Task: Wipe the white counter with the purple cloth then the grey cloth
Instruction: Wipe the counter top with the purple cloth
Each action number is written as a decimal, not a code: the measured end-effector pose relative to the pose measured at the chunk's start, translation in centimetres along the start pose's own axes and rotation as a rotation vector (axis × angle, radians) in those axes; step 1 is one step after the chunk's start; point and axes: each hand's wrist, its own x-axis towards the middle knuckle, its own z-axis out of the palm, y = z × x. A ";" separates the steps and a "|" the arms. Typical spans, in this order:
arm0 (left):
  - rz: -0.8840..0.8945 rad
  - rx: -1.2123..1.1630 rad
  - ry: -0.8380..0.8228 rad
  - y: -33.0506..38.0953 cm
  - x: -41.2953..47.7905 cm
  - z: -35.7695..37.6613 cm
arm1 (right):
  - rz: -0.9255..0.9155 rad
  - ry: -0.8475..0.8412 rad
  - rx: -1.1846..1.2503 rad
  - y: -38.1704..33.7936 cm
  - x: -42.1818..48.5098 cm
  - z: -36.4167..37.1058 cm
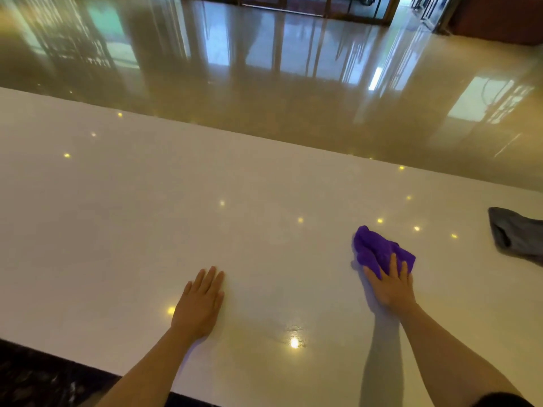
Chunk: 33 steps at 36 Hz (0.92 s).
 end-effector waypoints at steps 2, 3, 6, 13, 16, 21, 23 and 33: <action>0.011 -0.023 0.004 0.0 -0.1 -0.2 | 0.059 0.050 0.107 -1.3 0.4 0.3; 0.015 -0.026 0.004 0.0 -0.1 -0.3 | 0.078 0.059 0.129 -1.9 0.6 0.4; 0.023 -0.006 -0.003 -0.1 -0.1 -0.5 | 0.031 0.005 0.045 -3.8 1.1 1.0; 0.041 -0.013 -0.024 -0.6 0.0 -0.7 | -0.240 -0.130 -0.061 -11.1 -0.2 4.1; 0.049 -0.022 -0.028 -0.8 0.0 -0.7 | -0.372 -0.176 -0.121 -14.0 -1.9 6.2; 0.059 -0.029 -0.025 -1.0 0.0 -0.5 | -0.558 -0.194 -0.166 -15.8 -5.7 8.8; 0.055 -0.036 -0.015 -1.0 0.0 -0.3 | -0.623 -0.219 -0.167 -15.7 -7.2 9.4; 0.058 -0.014 0.001 -1.1 0.3 0.5 | -0.810 -0.202 -0.093 -10.9 -11.6 10.3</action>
